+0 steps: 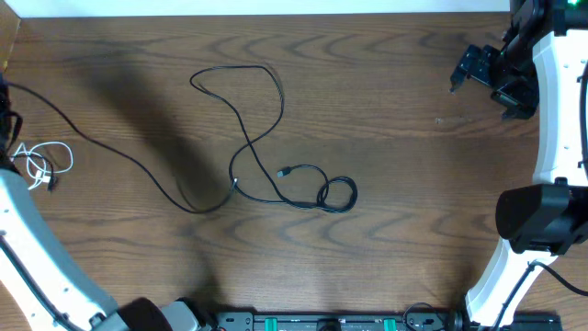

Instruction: Untangle cables

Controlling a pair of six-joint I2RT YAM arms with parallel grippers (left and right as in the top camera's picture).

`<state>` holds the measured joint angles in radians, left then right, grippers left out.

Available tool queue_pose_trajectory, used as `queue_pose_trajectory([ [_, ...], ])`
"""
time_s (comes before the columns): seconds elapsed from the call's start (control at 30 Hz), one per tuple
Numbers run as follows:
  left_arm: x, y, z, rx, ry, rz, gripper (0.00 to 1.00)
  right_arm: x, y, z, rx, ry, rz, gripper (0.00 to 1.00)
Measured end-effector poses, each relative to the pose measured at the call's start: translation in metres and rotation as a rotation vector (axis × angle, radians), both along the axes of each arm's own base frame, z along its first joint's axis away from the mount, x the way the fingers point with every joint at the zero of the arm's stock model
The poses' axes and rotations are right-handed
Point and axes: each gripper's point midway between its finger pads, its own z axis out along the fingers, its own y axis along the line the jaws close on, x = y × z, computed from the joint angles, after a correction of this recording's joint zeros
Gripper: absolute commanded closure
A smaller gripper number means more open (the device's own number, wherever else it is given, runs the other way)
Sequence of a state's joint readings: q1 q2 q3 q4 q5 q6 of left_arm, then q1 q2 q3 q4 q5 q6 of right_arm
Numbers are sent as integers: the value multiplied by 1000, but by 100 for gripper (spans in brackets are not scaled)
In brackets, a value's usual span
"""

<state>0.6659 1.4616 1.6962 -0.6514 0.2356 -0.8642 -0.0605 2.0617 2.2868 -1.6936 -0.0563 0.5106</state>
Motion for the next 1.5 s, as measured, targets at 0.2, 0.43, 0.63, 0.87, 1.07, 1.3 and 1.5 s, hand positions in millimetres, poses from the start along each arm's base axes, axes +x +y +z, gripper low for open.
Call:
queue_pose_trajectory([
  [0.2, -4, -49, 88, 159, -237, -102, 93, 0, 0, 0, 0, 0, 0, 1],
  [0.43, -30, -90, 144, 256, -385, -162, 93, 0, 0, 0, 0, 0, 0, 1],
  [0.63, -22, -101, 116, 260, -271, -232, 92, 0, 0, 0, 0, 0, 0, 1],
  [0.87, 2, -92, 64, 304, -69, -317, 93, 0, 0, 0, 0, 0, 0, 1],
  [1.07, 5, -85, 56, 334, -29, -312, 92, 0, 0, 0, 0, 0, 0, 1],
  [1.3, -10, -57, 51, 387, 58, -156, 93, 0, 1, 0, 0, 0, 2, 1],
  [1.5, -38, -25, 40, 428, 202, 51, 93, 0, 1, 0, 0, 0, 2, 1],
])
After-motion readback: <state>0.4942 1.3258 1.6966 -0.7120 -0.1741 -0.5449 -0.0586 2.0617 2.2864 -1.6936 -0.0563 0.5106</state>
